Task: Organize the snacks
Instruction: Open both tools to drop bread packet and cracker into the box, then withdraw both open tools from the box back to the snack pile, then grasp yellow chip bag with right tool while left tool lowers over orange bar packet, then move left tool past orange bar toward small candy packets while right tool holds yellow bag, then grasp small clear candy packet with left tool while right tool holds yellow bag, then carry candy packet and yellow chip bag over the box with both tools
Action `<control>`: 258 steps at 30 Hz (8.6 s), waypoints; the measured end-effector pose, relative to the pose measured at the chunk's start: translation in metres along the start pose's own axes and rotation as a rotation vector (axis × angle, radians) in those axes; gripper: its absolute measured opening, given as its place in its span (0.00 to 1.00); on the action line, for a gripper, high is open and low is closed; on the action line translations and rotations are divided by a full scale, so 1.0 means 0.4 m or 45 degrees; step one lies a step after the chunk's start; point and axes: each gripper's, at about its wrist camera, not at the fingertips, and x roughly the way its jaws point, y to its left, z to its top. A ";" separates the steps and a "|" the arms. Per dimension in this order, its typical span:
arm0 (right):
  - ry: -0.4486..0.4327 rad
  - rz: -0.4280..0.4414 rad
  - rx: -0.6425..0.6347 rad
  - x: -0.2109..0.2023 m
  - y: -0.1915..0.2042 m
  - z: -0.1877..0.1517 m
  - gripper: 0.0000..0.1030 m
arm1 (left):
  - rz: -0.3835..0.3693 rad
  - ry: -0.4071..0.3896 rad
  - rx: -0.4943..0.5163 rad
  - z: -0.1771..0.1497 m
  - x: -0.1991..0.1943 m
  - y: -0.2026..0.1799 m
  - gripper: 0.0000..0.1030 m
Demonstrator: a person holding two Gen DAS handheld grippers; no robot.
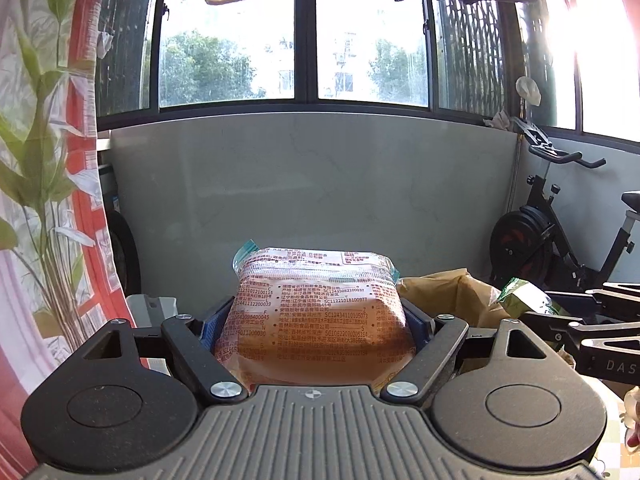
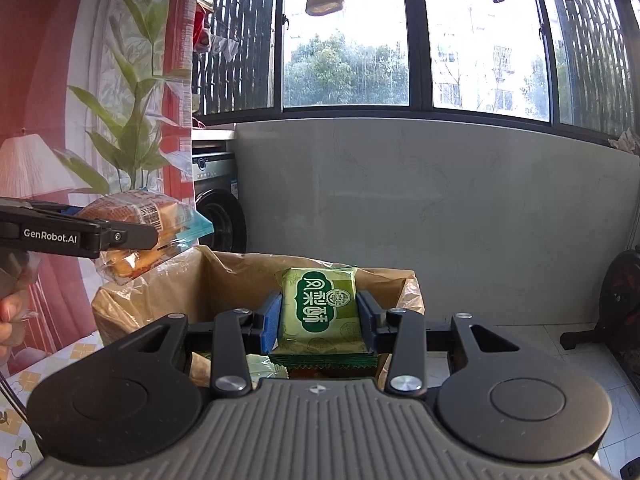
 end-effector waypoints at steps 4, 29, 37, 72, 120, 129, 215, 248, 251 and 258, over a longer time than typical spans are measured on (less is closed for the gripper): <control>0.034 0.009 0.039 0.056 -0.023 -0.008 0.41 | 0.000 0.065 -0.011 -0.004 0.075 0.008 0.82; 0.043 0.013 0.149 -0.109 -0.012 -0.083 0.65 | -0.031 0.142 -0.037 -0.117 -0.132 0.071 0.91; 0.136 0.017 0.175 -0.148 0.028 -0.179 0.81 | 0.030 0.180 -0.081 -0.218 -0.211 0.095 0.90; 0.555 0.058 0.156 -0.143 0.114 -0.418 0.60 | 0.141 0.450 -0.254 -0.495 -0.256 0.114 0.90; 0.478 -0.067 0.156 -0.208 0.048 -0.425 0.60 | 0.143 0.608 -0.367 -0.566 -0.251 0.117 0.89; 0.482 -0.084 0.171 -0.212 0.028 -0.434 0.60 | 0.118 0.668 -0.394 -0.589 -0.225 0.102 0.89; 0.463 -0.166 0.128 -0.187 -0.071 -0.445 0.60 | -0.451 0.555 0.073 -0.523 0.202 -0.204 0.33; 0.358 -0.072 0.153 -0.253 0.002 -0.358 0.60 | -0.392 0.434 -0.002 -0.486 -0.025 -0.135 0.21; 0.296 -0.065 0.146 -0.271 0.014 -0.316 0.60 | -0.389 0.344 0.005 -0.428 -0.064 -0.109 0.21; 0.111 -0.031 0.095 -0.290 0.024 -0.165 0.60 | -0.352 0.136 0.045 -0.268 -0.116 -0.074 0.21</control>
